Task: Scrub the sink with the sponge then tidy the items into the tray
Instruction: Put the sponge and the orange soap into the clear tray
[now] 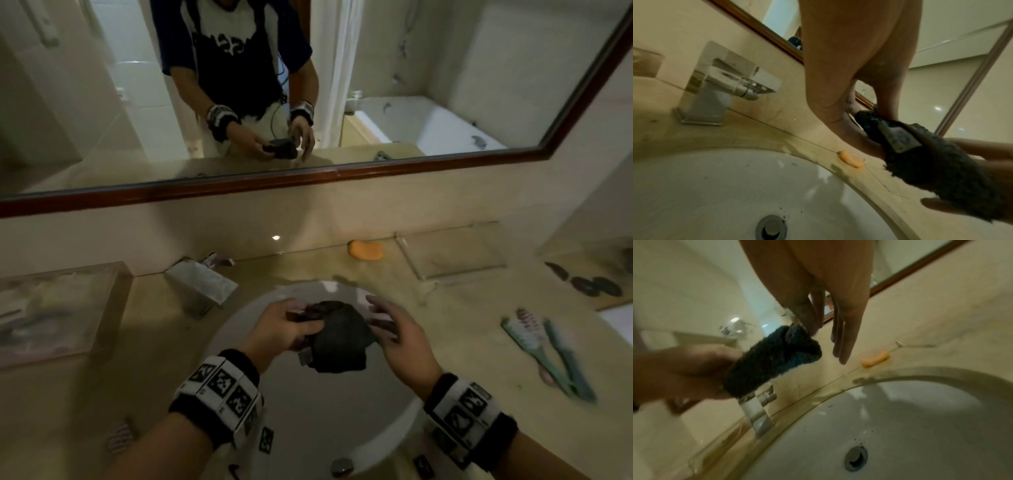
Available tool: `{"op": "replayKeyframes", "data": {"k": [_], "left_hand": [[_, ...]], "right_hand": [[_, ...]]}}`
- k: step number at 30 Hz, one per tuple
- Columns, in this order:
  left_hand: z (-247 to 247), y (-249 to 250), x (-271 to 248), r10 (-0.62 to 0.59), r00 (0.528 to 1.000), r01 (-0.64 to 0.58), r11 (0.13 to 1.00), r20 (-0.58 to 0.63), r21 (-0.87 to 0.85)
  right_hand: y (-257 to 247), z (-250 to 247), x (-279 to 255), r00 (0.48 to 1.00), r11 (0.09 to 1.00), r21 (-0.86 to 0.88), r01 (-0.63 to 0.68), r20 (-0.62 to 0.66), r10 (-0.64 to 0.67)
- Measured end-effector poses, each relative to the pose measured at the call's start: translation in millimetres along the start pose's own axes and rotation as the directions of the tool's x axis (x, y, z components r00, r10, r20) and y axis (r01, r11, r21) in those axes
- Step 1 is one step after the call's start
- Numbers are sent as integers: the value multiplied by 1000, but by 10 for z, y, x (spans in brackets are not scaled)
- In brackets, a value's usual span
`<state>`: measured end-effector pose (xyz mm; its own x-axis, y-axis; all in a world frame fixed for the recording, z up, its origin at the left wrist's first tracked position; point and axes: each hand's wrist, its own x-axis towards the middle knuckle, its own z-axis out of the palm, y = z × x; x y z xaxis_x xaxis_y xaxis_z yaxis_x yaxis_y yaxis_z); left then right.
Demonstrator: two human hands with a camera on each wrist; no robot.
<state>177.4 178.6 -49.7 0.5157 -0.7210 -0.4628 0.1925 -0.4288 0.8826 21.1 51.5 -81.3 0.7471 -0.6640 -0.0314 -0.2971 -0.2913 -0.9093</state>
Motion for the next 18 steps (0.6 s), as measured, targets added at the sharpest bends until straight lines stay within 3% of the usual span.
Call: {"op": "replayKeyframes", "data": {"k": [2,3,6,10,13,15,18], "left_hand": [[142,58,64,13,1000,-13,1000,-28,6],[213,93,95,22,999,-22,1000,-35,2],[456,250,211,59,996,-63,997,-64,-52],[835,566,467,149,981,-157,986,-123,-63],[1188,810,803,290,948,-281,956,-130,82],[1429,944,1027,423,896,-390,895,-135,216],[1729,1007,1313,506,862,-447,786,-30,428]], "right_hand": [[-25,-140,49,993,964,241,-114,37,108],[-52,-208,83,988,954,264,-143,94,122],[-77,-451,216,971,972,200,-122,229,75],[-29,-934,469,964,976,189,-109,261,57],[41,-1352,725,972,994,110,-8,235,-18],[110,-1629,958,975,998,-23,50,218,-44],[275,-1974,1328,983,988,-146,45,185,-18]]}}
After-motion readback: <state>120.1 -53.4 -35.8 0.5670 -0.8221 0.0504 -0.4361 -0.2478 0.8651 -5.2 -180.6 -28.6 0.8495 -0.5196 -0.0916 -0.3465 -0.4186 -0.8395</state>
